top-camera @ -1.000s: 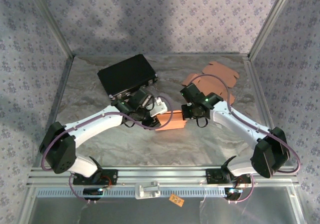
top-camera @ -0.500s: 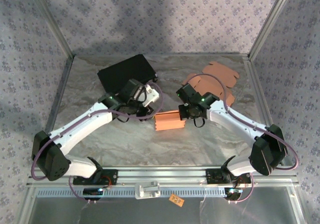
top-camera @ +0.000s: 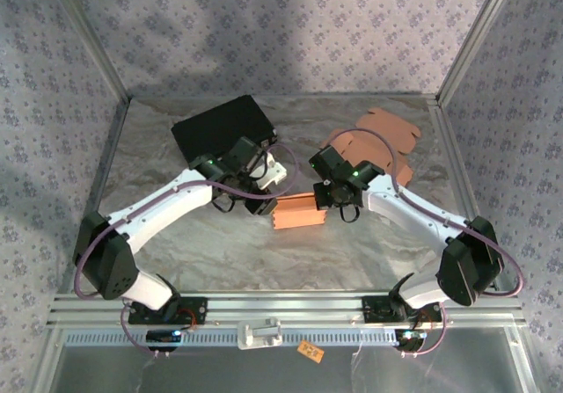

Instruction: Fold the paper box

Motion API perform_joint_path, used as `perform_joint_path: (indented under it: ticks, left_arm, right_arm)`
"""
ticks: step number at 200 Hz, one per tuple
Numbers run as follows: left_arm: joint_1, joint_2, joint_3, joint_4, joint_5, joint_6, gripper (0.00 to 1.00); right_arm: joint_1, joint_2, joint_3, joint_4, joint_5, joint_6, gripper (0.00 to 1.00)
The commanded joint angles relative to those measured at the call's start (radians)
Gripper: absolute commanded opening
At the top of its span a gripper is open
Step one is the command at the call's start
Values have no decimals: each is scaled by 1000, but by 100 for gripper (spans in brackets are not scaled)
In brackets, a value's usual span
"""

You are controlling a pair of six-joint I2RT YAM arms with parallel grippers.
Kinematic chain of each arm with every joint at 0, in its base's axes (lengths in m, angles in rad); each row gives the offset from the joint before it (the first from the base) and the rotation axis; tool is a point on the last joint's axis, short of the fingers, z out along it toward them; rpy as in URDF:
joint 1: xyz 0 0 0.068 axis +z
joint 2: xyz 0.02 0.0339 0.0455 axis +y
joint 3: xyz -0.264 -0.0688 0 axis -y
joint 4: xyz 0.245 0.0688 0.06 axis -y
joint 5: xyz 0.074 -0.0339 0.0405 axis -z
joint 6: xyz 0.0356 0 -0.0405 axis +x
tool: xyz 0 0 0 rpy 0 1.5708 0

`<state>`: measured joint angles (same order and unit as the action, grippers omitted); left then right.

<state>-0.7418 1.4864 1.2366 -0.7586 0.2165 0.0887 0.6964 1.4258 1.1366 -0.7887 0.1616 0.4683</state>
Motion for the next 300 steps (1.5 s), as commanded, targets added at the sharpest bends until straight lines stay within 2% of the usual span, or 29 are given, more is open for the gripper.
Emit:
perform_joint_path:
  ticks: [1, 30, 69, 90, 141, 162, 193, 266, 300]
  left_arm:
    - [-5, 12, 6, -13, -6, 30, 38]
    - [-10, 35, 9, 1, -15, 33, 34]
    - [-13, 72, 29, 3, -38, 35, 23]
    - [-14, 81, 32, 6, -52, 34, 20]
    - [-15, 84, 48, 17, -46, 6, 4]
    - [-16, 85, 58, 11, -28, -25, 2]
    - [-20, 91, 79, -11, 4, -128, 2]
    - [-36, 139, 138, -90, -46, -482, 0]
    - [-41, 143, 130, -69, -60, -586, 0]
  right_arm:
    - [5, 12, 28, -35, 8, 20, 0]
    - [3, 13, 27, -35, 7, 20, 0]
    - [0, 13, 23, -31, 3, 20, 0]
    - [0, 13, 23, -30, 1, 17, 0]
    - [0, 13, 27, -32, 3, 18, 0]
    - [1, 13, 28, -31, 8, 22, 0]
    - [10, 13, 28, -29, 19, 47, 0]
    - [47, 12, 22, -7, 40, 152, 0]
    - [61, 14, 19, 2, 42, 202, 0]
